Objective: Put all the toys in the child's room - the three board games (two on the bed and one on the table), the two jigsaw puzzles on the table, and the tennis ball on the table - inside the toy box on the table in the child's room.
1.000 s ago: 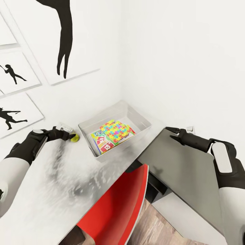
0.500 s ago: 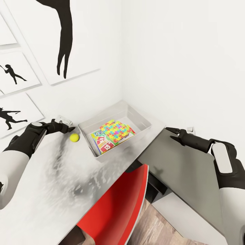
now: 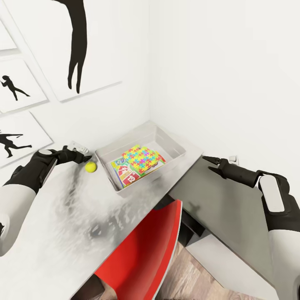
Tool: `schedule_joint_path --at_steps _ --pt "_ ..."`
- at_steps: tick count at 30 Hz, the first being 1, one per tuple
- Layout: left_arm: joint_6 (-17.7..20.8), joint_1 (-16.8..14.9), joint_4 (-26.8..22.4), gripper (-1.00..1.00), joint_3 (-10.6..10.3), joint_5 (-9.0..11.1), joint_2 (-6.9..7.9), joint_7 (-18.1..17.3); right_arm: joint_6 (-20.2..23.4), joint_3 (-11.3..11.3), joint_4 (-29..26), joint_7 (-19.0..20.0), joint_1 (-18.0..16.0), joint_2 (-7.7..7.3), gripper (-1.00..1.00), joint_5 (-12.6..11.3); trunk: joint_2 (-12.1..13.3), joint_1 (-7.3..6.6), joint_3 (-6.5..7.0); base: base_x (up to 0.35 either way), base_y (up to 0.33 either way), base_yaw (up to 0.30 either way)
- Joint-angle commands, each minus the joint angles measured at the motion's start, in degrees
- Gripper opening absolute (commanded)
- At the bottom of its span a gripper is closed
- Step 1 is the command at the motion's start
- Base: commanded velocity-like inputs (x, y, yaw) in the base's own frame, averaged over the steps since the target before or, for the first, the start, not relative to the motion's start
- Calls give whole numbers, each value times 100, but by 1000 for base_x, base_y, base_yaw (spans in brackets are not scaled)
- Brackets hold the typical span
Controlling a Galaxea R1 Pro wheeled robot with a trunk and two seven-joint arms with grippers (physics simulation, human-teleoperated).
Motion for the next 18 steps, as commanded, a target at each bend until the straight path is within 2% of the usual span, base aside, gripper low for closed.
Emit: schedule_joint_path --at_steps 1,8,14,18 --pt "17 -3 -8 100 -12 -38 6 -22 24 -9 1 58 -6 0 100 54 -11 3 -19 0 0 0" --pt "4 -2 18 100 -40 -44 2 -57 24 -9 1 58 -6 -10 100 54 -11 3 -84 0 0 0" --pt "3 -3 36 100 -486 -28 4 -32 24 -9 1 58 -6 -16 100 54 -11 3 -141 0 0 0" --pt "8 -4 46 100 -567 -23 -1 -21 24 -9 1 58 -6 -19 100 54 -11 3 -178 0 0 0"
